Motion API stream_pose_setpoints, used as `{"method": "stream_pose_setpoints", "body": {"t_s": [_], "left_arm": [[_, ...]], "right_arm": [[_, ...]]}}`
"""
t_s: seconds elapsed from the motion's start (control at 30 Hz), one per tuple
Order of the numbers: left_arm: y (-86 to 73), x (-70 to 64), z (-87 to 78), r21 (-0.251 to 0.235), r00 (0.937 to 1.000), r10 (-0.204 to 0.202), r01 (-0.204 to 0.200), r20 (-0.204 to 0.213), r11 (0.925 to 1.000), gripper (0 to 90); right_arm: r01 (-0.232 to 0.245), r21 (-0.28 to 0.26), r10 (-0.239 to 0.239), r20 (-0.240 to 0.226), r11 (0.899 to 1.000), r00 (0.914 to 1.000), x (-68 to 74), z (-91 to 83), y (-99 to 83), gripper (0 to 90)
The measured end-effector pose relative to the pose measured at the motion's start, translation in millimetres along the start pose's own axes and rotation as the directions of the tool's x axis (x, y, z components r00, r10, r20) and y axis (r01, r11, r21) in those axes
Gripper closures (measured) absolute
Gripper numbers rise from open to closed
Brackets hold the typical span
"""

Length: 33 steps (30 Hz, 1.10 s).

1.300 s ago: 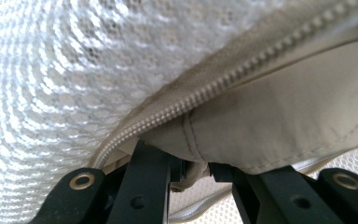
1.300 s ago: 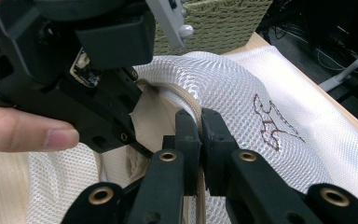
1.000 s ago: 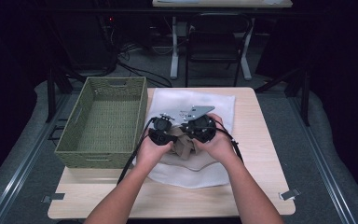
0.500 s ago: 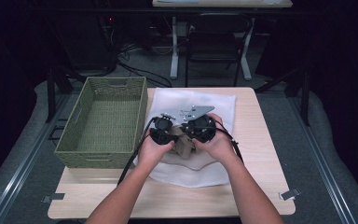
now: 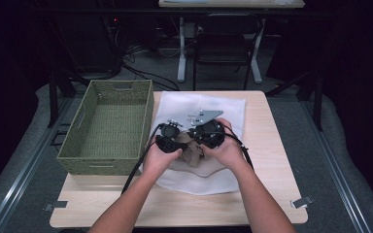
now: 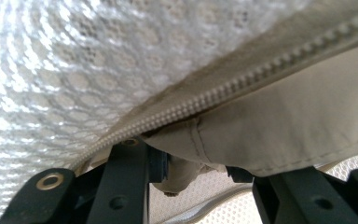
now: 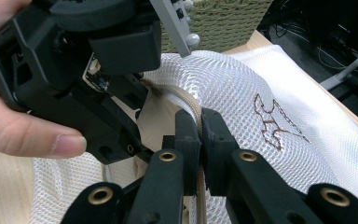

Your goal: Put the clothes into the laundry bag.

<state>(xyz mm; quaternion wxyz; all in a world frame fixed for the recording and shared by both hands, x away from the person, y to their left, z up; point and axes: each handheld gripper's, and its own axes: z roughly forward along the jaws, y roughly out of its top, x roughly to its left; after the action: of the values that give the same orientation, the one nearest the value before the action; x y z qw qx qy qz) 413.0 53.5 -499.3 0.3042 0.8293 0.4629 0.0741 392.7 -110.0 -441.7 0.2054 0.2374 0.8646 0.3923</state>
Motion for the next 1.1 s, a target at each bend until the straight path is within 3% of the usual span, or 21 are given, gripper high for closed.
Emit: {"method": "stream_pose_setpoints", "body": {"t_s": [0.53, 1.1], "left_arm": [[-0.8, -0.8, 0.6, -0.002, 0.9999, 0.0, 0.0, -0.016, 1.0, 77.3], [-3.7, -0.1, -0.4, -0.002, 0.9999, 0.004, -0.004, -0.015, 1.0, 75.4]], "right_arm": [[0.0, 0.003, 0.0, -0.006, 1.0, 1.0, 0.2, 2.9, -1.4, 86.4], [-0.004, 0.004, 0.004, -0.005, 1.0, 1.0, 0.1, 2.8, -1.9, 86.4]]}}
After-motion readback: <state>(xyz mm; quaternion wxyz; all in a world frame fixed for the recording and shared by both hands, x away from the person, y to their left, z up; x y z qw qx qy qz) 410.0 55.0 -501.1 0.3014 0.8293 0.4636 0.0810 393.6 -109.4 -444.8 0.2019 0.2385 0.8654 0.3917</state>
